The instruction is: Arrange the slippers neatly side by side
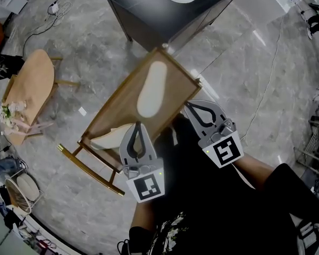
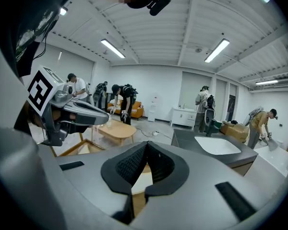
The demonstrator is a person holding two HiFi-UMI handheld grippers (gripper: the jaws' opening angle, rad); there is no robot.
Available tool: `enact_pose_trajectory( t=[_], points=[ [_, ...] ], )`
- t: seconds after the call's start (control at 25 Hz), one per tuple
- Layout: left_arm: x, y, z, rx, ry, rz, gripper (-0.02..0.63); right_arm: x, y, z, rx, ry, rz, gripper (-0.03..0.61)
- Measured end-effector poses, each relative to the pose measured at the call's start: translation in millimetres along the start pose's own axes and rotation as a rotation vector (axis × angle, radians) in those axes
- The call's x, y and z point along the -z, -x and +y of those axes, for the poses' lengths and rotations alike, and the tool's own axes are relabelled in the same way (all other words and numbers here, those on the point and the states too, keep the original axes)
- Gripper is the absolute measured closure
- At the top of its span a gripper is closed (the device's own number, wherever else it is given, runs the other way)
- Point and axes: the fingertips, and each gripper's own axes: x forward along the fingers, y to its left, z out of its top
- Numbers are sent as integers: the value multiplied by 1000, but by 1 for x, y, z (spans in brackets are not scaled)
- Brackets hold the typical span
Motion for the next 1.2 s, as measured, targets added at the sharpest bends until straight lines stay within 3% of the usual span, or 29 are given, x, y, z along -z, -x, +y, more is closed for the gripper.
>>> enact_pose_trajectory(
  t=[0.48, 0.64, 0.8, 1.04, 1.2],
  points=[
    [52, -21, 6, -75, -4, 135, 611, 34, -32, -2, -139, 46, 68, 580],
    [74, -25, 20, -117, 32, 171, 611, 49, -39, -1, -155, 64, 91, 580],
    [107, -32, 24, -105, 15, 242, 611, 70, -51, 3, -169, 59, 122, 580],
    [139, -53, 17, -77, 55, 302, 610, 93, -70, 15, -221, 58, 160, 577],
    [158, -62, 10, -41, 53, 354, 609, 112, -83, 20, -226, 60, 184, 483]
  ],
)
